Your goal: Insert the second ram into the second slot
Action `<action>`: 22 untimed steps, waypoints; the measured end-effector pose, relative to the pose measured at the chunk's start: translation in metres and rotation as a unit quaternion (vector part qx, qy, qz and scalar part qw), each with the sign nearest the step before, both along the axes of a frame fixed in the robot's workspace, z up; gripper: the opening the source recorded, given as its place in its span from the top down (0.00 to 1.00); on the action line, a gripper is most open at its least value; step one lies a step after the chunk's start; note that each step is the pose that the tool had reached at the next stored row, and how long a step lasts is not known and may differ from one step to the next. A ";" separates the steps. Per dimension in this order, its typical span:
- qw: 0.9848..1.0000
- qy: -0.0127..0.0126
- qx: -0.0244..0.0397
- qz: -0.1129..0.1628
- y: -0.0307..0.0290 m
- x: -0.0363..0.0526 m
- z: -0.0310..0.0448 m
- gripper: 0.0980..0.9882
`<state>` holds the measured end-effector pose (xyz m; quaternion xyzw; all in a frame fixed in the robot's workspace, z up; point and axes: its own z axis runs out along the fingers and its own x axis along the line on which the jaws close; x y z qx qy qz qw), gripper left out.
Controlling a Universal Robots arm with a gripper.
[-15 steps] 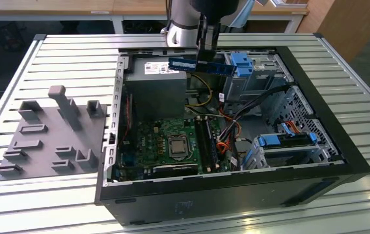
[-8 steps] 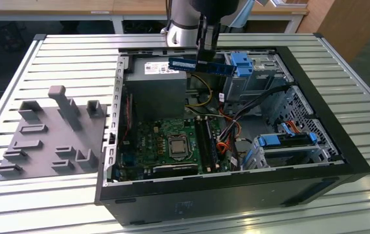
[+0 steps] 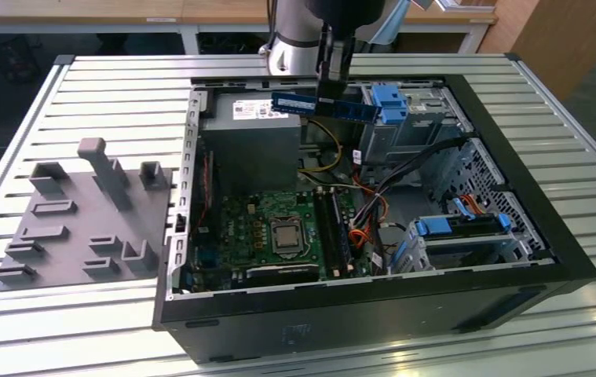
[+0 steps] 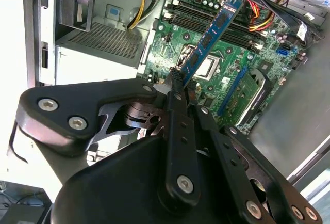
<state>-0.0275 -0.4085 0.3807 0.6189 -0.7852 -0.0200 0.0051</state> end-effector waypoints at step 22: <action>1.000 0.000 0.000 -0.012 0.0000 0.0000 0.0000 0.95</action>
